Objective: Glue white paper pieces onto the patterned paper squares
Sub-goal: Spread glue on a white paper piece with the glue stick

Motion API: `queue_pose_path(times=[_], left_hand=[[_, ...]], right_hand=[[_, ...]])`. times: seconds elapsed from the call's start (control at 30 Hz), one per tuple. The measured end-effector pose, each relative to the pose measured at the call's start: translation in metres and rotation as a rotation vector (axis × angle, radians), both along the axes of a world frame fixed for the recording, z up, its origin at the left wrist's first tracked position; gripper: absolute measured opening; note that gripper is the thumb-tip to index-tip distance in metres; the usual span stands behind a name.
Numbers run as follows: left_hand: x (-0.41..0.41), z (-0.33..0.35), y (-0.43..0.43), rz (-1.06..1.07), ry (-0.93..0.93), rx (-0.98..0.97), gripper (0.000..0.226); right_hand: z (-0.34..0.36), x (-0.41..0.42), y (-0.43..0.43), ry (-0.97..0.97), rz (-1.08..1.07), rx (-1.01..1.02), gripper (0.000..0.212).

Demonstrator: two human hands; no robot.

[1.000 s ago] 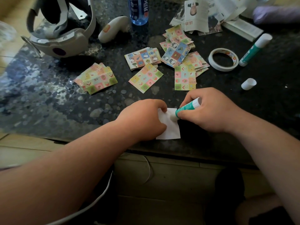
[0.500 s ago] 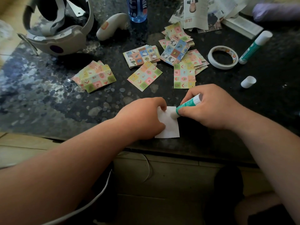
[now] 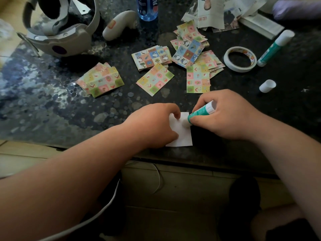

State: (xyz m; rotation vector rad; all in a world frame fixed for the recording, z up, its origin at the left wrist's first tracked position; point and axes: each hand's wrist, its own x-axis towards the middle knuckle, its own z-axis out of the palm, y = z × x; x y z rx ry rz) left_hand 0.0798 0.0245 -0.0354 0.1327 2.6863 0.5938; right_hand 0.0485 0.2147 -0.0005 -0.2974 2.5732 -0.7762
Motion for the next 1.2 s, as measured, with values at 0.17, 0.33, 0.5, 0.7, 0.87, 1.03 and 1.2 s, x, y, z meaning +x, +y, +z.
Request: queue_pose_path(times=[0.17, 0.33, 0.5, 0.7, 0.87, 1.03, 1.2], left_hand=[[0.002, 0.001, 0.000, 0.001, 0.001, 0.003, 0.042], [0.002, 0.002, 0.001, -0.002, 0.003, -0.001, 0.045], [0.003, 0.004, 0.000, -0.007, -0.005, 0.006, 0.049], [0.003, 0.004, -0.001, -0.009, -0.013, 0.001, 0.049], [0.000, 0.007, -0.004, -0.036, -0.058, -0.004, 0.053], [-0.002, 0.009, -0.007, -0.052, -0.086, -0.006, 0.056], [-0.001, 0.009, -0.008, -0.051, -0.078, -0.006, 0.057]], right_hand=[[0.003, 0.002, -0.001, -0.068, 0.081, 0.033, 0.015], [-0.001, 0.003, -0.002, 0.018, 0.011, -0.007, 0.012], [0.004, 0.002, -0.002, -0.103, 0.101, 0.055, 0.015], [0.003, 0.004, -0.003, -0.006, 0.062, 0.031, 0.014], [0.006, 0.006, -0.004, -0.099, 0.173, 0.089, 0.014], [0.006, 0.004, -0.002, -0.010, 0.097, 0.064, 0.014], [0.018, -0.003, 0.011, -0.129, 0.034, -0.132, 0.009]])
